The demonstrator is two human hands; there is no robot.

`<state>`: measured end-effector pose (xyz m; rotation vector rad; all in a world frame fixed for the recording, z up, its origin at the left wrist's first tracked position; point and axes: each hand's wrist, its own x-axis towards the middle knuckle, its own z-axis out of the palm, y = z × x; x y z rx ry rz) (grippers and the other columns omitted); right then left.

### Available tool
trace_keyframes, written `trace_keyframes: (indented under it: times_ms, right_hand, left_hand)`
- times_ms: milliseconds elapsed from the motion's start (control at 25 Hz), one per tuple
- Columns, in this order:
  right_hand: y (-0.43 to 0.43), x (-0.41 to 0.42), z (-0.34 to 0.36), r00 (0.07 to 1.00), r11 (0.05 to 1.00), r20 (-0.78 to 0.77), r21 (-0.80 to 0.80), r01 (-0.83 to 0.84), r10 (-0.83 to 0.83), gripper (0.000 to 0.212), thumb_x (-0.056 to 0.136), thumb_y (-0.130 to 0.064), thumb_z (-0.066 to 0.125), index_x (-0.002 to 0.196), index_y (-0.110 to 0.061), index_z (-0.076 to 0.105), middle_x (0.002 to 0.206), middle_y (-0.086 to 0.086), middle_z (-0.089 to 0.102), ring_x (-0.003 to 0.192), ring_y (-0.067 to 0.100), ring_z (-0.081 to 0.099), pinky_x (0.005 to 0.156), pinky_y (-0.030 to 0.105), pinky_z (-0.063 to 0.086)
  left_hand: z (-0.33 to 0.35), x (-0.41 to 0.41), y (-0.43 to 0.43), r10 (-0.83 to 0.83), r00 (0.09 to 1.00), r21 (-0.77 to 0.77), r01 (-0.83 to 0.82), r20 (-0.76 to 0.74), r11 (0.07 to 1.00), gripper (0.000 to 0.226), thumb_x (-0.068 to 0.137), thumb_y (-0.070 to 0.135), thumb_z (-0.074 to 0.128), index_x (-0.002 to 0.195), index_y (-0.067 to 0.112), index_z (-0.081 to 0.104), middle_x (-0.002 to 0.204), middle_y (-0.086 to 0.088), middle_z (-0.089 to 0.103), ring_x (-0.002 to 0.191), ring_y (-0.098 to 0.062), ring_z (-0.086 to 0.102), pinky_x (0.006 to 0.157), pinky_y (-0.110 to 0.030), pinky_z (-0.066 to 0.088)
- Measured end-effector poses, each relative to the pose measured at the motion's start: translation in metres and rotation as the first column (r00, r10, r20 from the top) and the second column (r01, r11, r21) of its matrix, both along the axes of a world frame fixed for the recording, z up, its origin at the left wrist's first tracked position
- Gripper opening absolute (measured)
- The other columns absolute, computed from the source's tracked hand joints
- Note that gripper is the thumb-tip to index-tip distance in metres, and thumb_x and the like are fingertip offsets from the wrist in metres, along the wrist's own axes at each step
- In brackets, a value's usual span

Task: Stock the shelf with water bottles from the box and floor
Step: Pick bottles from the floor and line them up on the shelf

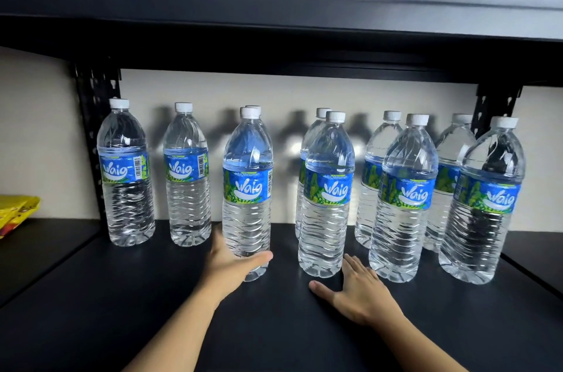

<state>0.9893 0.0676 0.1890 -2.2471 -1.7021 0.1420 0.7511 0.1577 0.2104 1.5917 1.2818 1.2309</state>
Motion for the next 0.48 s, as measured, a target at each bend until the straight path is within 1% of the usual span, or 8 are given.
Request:
trace_keyframes:
  times_ms: [40, 120, 160, 200, 280, 320, 400, 480]
  right_hand:
    - [0.0002, 0.0, 0.0001, 1.0, 1.0, -0.002, -0.003, 0.001, -0.001, 0.116, 0.072, -0.091, 0.035, 0.159, -0.017, 0.015, 0.166, -0.003, 0.015, 0.154, 0.012, 0.006, 0.125, 0.034, 0.007]
    - [0.0005, 0.0004, 0.0008, 1.0, 1.0, -0.001, -0.001, 0.003, -0.003, 0.12, 0.068, -0.094, 0.032, 0.159, -0.017, 0.014, 0.166, -0.003, 0.014, 0.154, 0.012, 0.006, 0.125, 0.034, 0.007]
    - [0.0008, 0.0, 0.0008, 1.0, 1.0, 0.004, -0.001, 0.0, 0.0, 0.119, 0.069, -0.093, 0.032, 0.159, -0.017, 0.014, 0.166, -0.003, 0.014, 0.154, 0.012, 0.006, 0.125, 0.034, 0.006]
    - [0.001, -0.0004, 0.0006, 1.0, 1.0, 0.004, -0.001, -0.001, 0.001, 0.118, 0.07, -0.093, 0.033, 0.159, -0.017, 0.014, 0.166, -0.002, 0.014, 0.154, 0.012, 0.005, 0.125, 0.034, 0.006]
    - [0.002, 0.0005, -0.0005, 1.0, 1.0, -0.007, -0.001, -0.002, 0.002, 0.121, 0.068, -0.094, 0.032, 0.159, -0.017, 0.014, 0.166, -0.003, 0.014, 0.154, 0.013, 0.006, 0.125, 0.034, 0.006]
    - [0.0023, 0.0013, -0.0009, 1.0, 1.0, -0.011, -0.002, -0.002, 0.002, 0.119, 0.069, -0.094, 0.033, 0.159, -0.017, 0.014, 0.166, -0.003, 0.014, 0.154, 0.013, 0.005, 0.125, 0.034, 0.007]
    - [0.0025, 0.0017, -0.0017, 1.0, 1.0, -0.007, 0.004, -0.003, 0.003, 0.114, 0.072, -0.09, 0.036, 0.159, -0.018, 0.014, 0.166, -0.003, 0.014, 0.154, 0.012, 0.006, 0.125, 0.034, 0.007]
    - [0.0023, 0.0015, -0.0018, 1.0, 1.0, -0.009, 0.011, -0.001, 0.001, 0.113, 0.073, -0.088, 0.036, 0.159, -0.018, 0.015, 0.166, -0.003, 0.015, 0.154, 0.012, 0.006, 0.125, 0.035, 0.007]
  left_hand:
    - [0.002, 0.0016, -0.0003, 0.012, 1.0, 0.001, -0.012, -0.012, 1.0, 0.08, 0.057, 0.029, 0.093, 0.121, 0.029, 0.046, 0.108, 0.013, 0.066, 0.098, -0.007, 0.063, 0.082, -0.018, 0.044]
    - [0.0046, 0.0054, -0.0002, 0.03, 0.999, -0.002, -0.03, -0.023, 1.0, 0.073, 0.06, 0.029, 0.092, 0.118, 0.027, 0.048, 0.097, 0.017, 0.062, 0.084, 0.0, 0.059, 0.065, -0.007, 0.041]
    - [0.0052, 0.007, 0.0, 0.036, 0.999, -0.001, -0.036, -0.027, 0.999, 0.071, 0.061, 0.03, 0.092, 0.117, 0.027, 0.048, 0.094, 0.019, 0.06, 0.082, 0.0, 0.057, 0.06, -0.005, 0.038]
    - [0.0047, 0.0081, 0.0011, 0.04, 0.999, 0.001, -0.04, -0.03, 0.999, 0.071, 0.061, 0.03, 0.092, 0.117, 0.027, 0.048, 0.094, 0.018, 0.059, 0.082, -0.002, 0.057, 0.058, -0.004, 0.036]
    - [0.0034, 0.0096, 0.0028, 0.048, 0.998, 0.013, -0.048, -0.039, 0.999, 0.071, 0.061, 0.031, 0.092, 0.117, 0.028, 0.049, 0.098, 0.014, 0.061, 0.082, -0.003, 0.058, 0.059, -0.003, 0.036]
    - [0.0035, 0.0098, 0.003, 0.048, 0.998, 0.012, -0.048, -0.039, 0.999, 0.071, 0.061, 0.032, 0.092, 0.117, 0.029, 0.049, 0.098, 0.014, 0.062, 0.082, -0.003, 0.058, 0.063, -0.005, 0.039]
    - [0.0024, 0.0082, 0.0056, 0.046, 0.998, 0.002, -0.046, -0.046, 0.999, 0.071, 0.059, 0.034, 0.092, 0.116, 0.03, 0.05, 0.095, 0.019, 0.062, 0.083, -0.001, 0.058, 0.074, -0.014, 0.041]
    - [0.0027, 0.0071, 0.0067, 0.041, 0.998, -0.004, -0.042, -0.051, 0.999, 0.07, 0.057, 0.036, 0.092, 0.115, 0.031, 0.053, 0.095, 0.02, 0.065, 0.083, 0.005, 0.058, 0.074, -0.015, 0.041]
